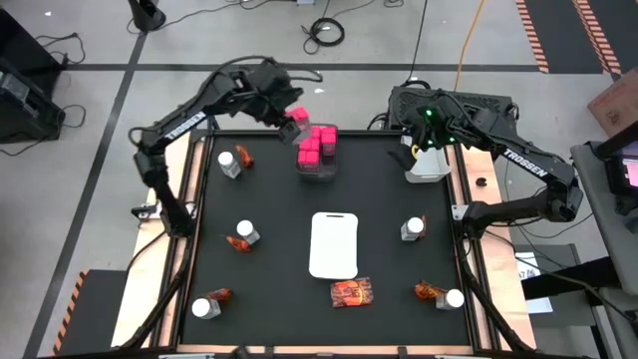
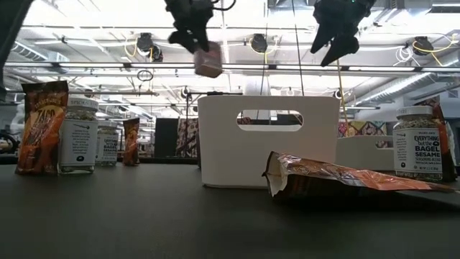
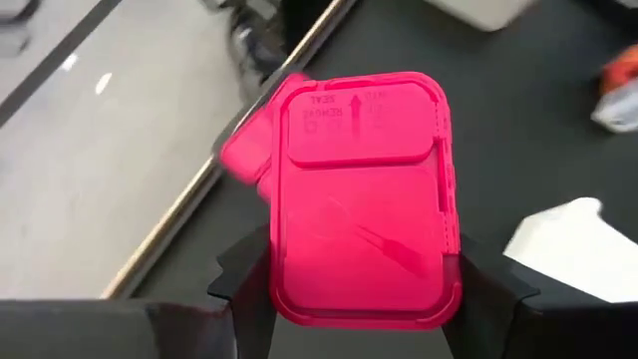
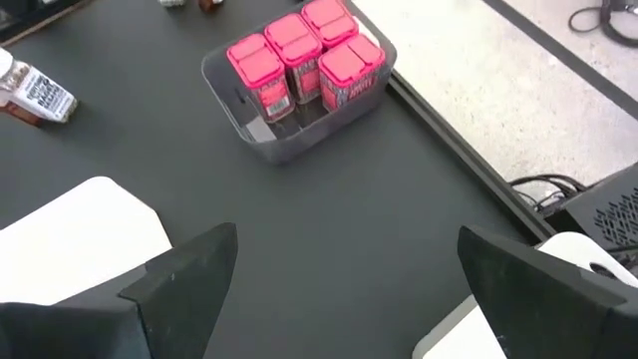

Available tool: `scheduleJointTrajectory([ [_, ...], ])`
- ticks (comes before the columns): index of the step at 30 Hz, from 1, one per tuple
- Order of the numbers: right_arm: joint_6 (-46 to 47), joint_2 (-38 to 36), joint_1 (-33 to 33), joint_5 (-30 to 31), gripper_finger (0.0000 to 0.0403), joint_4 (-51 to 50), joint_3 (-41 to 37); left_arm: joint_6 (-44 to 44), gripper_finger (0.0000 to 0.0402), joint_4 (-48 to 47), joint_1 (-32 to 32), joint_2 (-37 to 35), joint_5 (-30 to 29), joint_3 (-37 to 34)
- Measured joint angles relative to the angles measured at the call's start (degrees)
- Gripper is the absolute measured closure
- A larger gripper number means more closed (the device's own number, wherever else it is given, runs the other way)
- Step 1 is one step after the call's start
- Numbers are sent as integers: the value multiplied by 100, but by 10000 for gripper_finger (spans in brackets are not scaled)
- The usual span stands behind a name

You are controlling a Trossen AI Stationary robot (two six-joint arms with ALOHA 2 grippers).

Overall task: Sort spices by type
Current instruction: Put the red seasoning can into the black bin

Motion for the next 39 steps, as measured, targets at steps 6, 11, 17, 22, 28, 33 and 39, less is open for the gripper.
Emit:
scheduleJointTrajectory([
  [6,76,0,0,15,28,278,0,-1963,188,1174,-15,-993,-824,-1431],
  [11,378,2,0,24,28,542,0,-3482,188,2326,-390,-1235,-1324,-2272],
  [17,305,68,0,29,28,621,0,-4512,188,3210,-958,-830,-1676,-2553],
  [22,173,148,0,28,28,603,0,-5230,188,3568,-1134,-301,-1737,-2555],
  [28,-37,247,0,25,28,586,1,-6387,188,3541,-1161,281,-1808,-2559],
  [33,-206,260,0,27,28,573,2,-6569,188,3540,-1265,667,-1909,-2553],
  [39,-473,260,0,26,28,470,2,-6851,188,3545,-1276,1007,-1984,-2553],
])
